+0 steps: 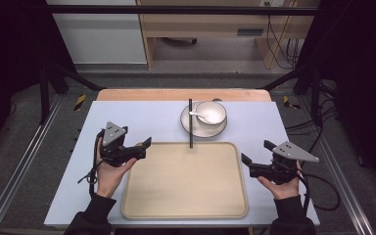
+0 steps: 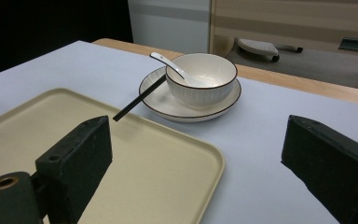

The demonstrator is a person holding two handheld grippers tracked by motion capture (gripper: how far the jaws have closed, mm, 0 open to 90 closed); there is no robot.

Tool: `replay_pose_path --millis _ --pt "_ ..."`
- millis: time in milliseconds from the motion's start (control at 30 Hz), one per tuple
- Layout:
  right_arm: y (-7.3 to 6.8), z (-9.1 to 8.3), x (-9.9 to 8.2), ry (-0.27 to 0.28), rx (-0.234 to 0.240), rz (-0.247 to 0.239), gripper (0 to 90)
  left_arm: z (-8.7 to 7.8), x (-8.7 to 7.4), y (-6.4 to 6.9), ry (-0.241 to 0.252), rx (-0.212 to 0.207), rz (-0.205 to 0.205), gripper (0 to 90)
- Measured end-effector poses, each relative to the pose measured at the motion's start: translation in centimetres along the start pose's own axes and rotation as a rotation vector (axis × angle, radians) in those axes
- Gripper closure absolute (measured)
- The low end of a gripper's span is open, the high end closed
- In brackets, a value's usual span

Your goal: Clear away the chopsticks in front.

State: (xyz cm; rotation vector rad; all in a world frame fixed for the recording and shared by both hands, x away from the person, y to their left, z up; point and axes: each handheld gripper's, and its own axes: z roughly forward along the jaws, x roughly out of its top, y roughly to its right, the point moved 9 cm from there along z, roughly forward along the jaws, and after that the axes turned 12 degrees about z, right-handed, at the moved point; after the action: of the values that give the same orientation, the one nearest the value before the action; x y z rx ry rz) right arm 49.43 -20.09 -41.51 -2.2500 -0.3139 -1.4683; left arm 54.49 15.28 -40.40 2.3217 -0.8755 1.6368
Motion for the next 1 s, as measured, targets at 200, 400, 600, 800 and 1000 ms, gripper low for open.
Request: replay_pose_path --millis 200,400,600,800,1000 --pt "0.1 0.0 0.0 0.0 -0.001 0.006 8.3 2.5 0.8 0.6 -0.025 -0.011 0.002 10.4" --pt "0.2 0.0 0.0 -0.003 -0.003 0.006 8.2 4.6 1.3 1.1 -0.047 -0.013 0.036 10.6" --pt "0.3 0.1 -0.1 -0.003 -0.003 0.008 8.2 6.8 1.3 1.8 -0.075 -0.025 0.037 11.9" --pt "0.3 0.1 -0.1 -0.003 -0.005 0.006 8.2 9.3 1.1 3.0 -0.117 -0.044 0.065 12.6" --pt "0.4 -0.1 0.1 0.003 -0.003 0.011 8.3 11.5 1.2 4.0 -0.138 -0.059 0.08 13.5"
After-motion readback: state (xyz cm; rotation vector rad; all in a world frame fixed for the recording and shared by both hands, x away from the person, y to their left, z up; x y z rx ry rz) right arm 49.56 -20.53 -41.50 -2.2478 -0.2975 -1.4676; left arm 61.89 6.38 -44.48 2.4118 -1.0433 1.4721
